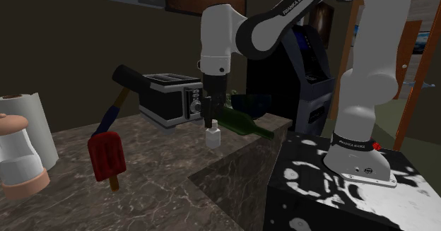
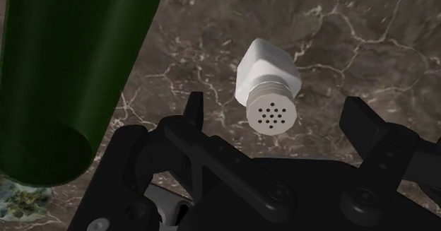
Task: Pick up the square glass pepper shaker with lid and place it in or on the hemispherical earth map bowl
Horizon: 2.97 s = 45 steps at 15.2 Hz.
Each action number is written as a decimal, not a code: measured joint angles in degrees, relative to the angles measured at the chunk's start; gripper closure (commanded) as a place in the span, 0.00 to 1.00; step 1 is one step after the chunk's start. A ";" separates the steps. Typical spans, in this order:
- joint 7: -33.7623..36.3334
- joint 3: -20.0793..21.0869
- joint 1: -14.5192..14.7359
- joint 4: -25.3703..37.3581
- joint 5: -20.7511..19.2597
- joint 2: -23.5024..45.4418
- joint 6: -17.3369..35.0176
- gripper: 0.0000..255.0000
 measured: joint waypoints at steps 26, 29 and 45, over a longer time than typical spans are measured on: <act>-1.00 -0.11 -0.01 1.38 1.17 -1.67 -2.74 1.00; -1.75 -0.30 -0.05 2.81 1.88 -2.74 -5.06 1.00; -4.13 -1.14 -0.06 10.88 4.30 -7.03 -16.87 1.00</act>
